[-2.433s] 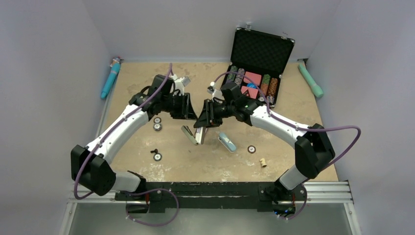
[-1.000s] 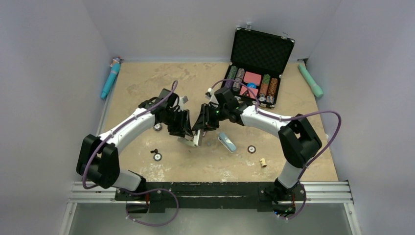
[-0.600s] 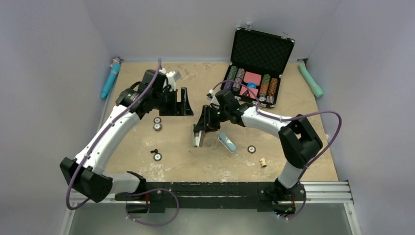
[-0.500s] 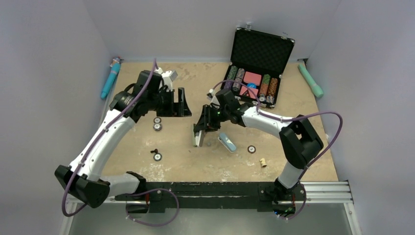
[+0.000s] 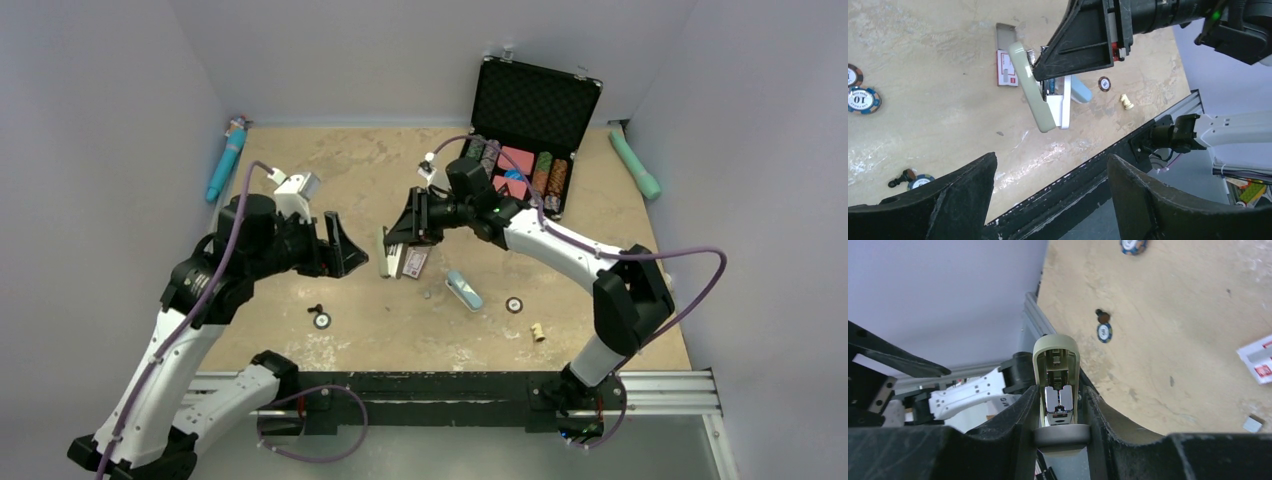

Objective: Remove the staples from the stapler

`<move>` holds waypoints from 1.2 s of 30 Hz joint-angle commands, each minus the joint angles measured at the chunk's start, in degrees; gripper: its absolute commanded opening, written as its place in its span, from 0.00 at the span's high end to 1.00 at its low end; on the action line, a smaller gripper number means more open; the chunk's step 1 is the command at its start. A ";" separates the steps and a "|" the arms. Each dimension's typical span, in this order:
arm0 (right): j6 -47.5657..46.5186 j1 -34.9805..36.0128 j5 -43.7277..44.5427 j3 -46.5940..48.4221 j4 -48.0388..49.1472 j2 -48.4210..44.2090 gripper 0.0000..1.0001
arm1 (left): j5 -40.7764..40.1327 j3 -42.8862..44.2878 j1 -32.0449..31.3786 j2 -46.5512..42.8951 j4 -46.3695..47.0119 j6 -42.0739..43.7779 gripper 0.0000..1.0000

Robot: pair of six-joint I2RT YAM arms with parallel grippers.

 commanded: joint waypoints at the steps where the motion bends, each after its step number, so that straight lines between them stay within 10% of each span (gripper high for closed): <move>1: 2.28 -0.30 -5.44 5.38 5.21 -2.80 1.00 | 4.12 1.15 0.09 -1.93 2.80 -0.20 0.15; 18: 13.52 0.13 -16.40 10.98 28.69 -7.97 1.00 | 15.23 6.54 0.97 -2.80 13.80 -5.84 0.00; 36: 20.25 2.22 -14.97 9.05 41.16 -11.06 1.00 | 23.32 3.96 0.89 0.23 28.95 -14.75 0.29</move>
